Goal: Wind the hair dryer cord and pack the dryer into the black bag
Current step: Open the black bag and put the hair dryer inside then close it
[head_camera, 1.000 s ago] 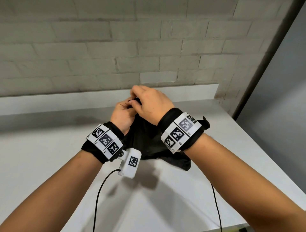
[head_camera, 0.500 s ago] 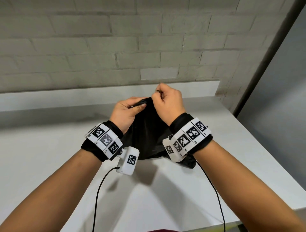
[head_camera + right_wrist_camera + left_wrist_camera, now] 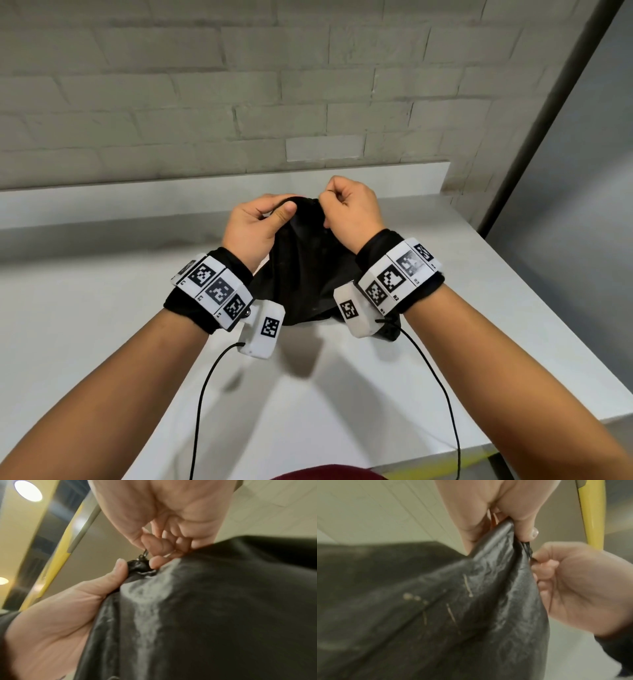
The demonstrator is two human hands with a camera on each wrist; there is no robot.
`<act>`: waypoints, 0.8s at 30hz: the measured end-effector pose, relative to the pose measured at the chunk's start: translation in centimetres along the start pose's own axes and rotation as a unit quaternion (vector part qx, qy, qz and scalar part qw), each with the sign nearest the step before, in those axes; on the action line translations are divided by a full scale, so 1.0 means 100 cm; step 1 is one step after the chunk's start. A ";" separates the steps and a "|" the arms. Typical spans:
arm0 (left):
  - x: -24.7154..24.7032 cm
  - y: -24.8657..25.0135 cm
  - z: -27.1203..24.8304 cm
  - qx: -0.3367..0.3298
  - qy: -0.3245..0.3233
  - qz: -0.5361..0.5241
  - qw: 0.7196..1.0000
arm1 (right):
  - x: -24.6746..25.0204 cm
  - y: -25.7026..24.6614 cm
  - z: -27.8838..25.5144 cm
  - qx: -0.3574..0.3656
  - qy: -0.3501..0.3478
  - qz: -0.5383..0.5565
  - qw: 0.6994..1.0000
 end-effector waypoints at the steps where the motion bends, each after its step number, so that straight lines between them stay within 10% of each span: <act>1: 0.005 -0.002 0.000 0.015 0.008 -0.019 1.000 | 0.006 0.010 0.001 -0.015 0.012 -0.008 1.000; 9: 0.018 -0.010 -0.001 0.099 0.015 -0.086 0.991 | 0.028 0.050 -0.002 -0.048 0.038 0.053 0.997; 14: 0.003 0.027 0.010 0.007 0.028 0.149 0.988 | 0.023 0.040 0.001 -0.005 0.015 0.044 0.999; 16: -0.013 0.043 0.009 -0.057 -0.013 0.389 0.919 | 0.021 0.039 0.001 0.005 0.013 0.044 0.999; 19: -0.043 0.042 0.006 -0.077 -0.097 0.674 0.729 | 0.020 0.037 -0.002 0.019 0.005 0.046 0.999; 24: -0.049 0.032 0.008 -0.070 -0.085 0.638 0.762 | 0.027 0.050 -0.007 0.012 -0.003 -0.028 1.000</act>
Point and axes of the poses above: each hand's wrist, its own z-axis towards the middle knuckle, its own x-axis out of the back of the hand, y = z × x, the point moved 5 cm from there along z, towards the middle knuckle, and after that the axes turned 4 degrees about x, right-handed, at the moved point
